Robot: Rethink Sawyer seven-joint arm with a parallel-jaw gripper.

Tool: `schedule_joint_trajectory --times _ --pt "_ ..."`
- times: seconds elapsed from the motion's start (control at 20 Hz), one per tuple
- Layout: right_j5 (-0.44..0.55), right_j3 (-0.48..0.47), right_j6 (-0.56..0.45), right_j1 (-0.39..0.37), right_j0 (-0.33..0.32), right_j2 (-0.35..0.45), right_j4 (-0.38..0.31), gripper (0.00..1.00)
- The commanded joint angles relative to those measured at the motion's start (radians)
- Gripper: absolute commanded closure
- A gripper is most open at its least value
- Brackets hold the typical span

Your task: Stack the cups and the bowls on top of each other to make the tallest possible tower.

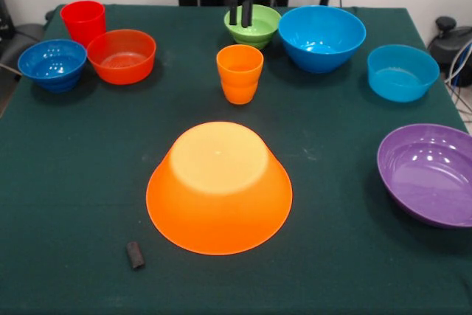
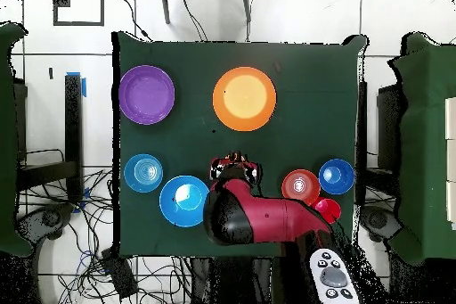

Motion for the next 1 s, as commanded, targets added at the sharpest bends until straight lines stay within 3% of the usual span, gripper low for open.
schedule_joint_trajectory --times 0.05,0.5,0.8,1.0 --pt "0.05 0.038 0.131 0.043 0.046 0.057 0.011 1.0" --pt "-0.033 0.027 0.163 0.11 0.116 -0.009 0.026 1.0" --pt "-0.123 -0.001 0.169 0.198 0.12 -0.015 0.012 1.0" --pt "-0.131 0.003 0.163 0.207 0.085 0.01 -0.006 1.0"
